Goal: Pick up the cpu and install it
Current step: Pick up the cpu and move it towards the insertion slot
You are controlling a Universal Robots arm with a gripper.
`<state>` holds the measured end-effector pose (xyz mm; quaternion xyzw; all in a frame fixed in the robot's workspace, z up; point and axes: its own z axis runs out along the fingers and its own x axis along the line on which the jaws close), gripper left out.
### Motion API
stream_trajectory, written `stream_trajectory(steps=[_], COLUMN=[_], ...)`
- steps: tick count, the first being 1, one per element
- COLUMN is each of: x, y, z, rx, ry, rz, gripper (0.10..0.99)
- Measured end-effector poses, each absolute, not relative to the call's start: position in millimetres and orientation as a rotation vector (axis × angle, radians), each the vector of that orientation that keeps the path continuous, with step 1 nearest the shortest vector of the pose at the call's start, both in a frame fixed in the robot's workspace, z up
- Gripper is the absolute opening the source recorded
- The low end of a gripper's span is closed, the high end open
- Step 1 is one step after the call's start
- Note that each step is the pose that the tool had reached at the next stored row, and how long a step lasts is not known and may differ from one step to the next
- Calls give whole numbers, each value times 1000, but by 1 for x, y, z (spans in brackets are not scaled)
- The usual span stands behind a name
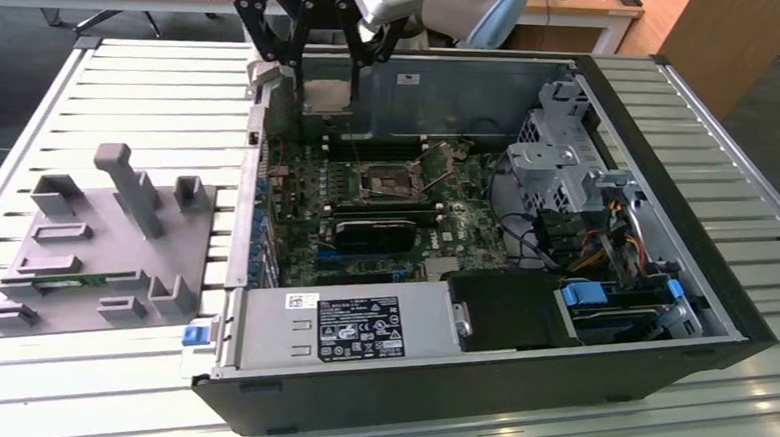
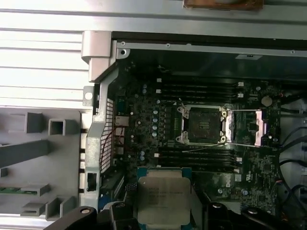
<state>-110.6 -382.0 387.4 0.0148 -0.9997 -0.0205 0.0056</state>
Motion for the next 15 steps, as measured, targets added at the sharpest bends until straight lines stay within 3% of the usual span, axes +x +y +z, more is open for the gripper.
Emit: stream_trajectory(steps=[15], x=[-81], y=[-371], z=[385], rx=[46], ry=[-3130], rz=[-64], gripper=[533])
